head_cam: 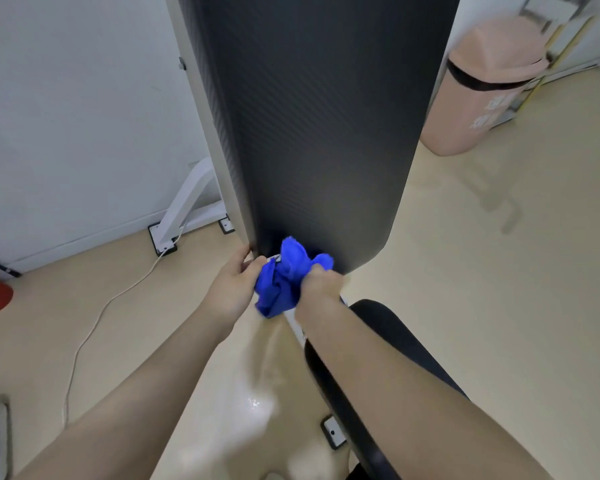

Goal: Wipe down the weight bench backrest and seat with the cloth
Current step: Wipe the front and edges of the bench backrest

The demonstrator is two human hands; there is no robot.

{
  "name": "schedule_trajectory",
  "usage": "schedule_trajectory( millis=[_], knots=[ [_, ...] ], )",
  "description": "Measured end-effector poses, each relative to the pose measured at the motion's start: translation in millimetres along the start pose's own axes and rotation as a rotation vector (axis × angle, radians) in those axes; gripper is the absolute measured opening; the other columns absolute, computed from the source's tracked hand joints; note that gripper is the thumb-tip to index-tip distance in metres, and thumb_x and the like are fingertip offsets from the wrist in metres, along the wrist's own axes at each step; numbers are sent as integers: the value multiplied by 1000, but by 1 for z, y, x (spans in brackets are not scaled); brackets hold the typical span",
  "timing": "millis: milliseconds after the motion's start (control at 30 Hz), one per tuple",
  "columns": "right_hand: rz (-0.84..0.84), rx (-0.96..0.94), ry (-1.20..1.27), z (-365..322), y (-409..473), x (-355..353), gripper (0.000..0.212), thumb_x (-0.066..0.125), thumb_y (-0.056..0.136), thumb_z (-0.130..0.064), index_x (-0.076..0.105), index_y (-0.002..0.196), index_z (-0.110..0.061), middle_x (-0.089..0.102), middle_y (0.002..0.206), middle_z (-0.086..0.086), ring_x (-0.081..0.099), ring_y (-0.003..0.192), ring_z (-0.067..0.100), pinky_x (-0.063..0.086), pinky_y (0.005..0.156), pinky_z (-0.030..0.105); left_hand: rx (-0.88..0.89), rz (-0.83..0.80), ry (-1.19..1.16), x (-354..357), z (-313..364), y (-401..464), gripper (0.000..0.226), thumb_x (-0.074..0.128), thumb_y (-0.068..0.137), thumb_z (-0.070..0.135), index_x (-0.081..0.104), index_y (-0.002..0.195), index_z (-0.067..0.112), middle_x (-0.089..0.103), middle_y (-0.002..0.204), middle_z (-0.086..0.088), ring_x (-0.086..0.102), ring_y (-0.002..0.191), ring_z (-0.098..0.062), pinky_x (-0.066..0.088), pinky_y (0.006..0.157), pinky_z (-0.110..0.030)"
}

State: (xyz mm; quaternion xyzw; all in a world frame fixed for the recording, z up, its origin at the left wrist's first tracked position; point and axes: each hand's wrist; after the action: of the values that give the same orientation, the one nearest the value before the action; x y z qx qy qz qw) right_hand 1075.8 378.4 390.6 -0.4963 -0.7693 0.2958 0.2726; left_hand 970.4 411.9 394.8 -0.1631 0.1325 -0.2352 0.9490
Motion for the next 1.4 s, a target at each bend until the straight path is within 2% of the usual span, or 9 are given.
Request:
schedule_trajectory(
  millis=[100,200,300,533,833,967,1133,1233,1400],
  knots=[
    [24,-405,36,-61,22,-17,19,42,93,-26,53,104,-15,54,101,5,53,91,24,47,88,36,92,49,-65,9,16,-8,39,37,93,4,46,119,32,58,101,18,56,80,18,39,58,3],
    [-66,-583,-116,-98,29,-19,34,51,75,-45,50,107,-32,48,125,1,52,112,21,41,103,45,269,124,-64,12,33,-9,60,36,88,-2,39,118,50,54,100,31,50,89,23,40,74,-2],
    [-33,-821,-377,-65,19,-13,59,51,86,-9,30,141,-18,27,146,5,34,128,16,22,100,10,376,160,-45,12,37,-7,64,36,93,1,27,129,53,52,109,45,47,106,21,38,85,-1],
    [-189,-937,-850,34,-10,-20,52,55,87,-5,37,135,-14,27,141,4,38,120,15,29,101,17,366,161,14,9,31,-6,64,37,95,9,15,145,42,43,125,42,42,118,19,38,94,-9],
    [-120,-1452,-667,-148,-74,20,48,53,86,2,48,130,-15,38,138,7,36,117,27,33,89,20,426,154,62,-8,89,-24,64,44,95,18,12,145,42,29,149,22,30,133,4,28,109,-26],
    [-146,-1714,-796,-175,-114,48,48,54,79,2,56,124,-15,47,136,8,42,111,34,45,85,39,524,308,5,-23,145,-26,66,47,95,23,7,148,32,22,154,14,23,139,-3,23,114,-30],
    [-217,-2148,-1284,-181,-166,80,33,56,80,-11,58,111,-20,49,135,0,37,122,38,32,90,42,637,401,63,-42,204,-23,55,58,84,4,38,133,16,54,124,0,51,120,-23,42,99,-34],
    [-213,-1970,-1331,-232,-153,79,31,47,83,-13,56,111,-25,51,127,-1,35,119,32,19,100,45,630,409,107,-37,219,-28,66,61,86,12,28,142,16,50,125,12,48,119,-11,36,100,-26],
    [61,-1424,-1275,-343,-90,62,34,36,83,-12,65,98,-22,61,111,10,48,103,37,38,84,39,592,549,387,-36,221,-28,68,62,86,27,28,145,18,34,148,-1,31,136,-16,23,108,-25]
  ],
)
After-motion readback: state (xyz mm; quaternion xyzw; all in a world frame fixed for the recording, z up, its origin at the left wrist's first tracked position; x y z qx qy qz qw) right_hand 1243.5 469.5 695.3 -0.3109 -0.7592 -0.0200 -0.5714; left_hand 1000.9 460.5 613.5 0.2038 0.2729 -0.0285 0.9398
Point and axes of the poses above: each hand's wrist, its own y-axis towards the middle knuckle, its own x-axis out of the palm, z = x × y
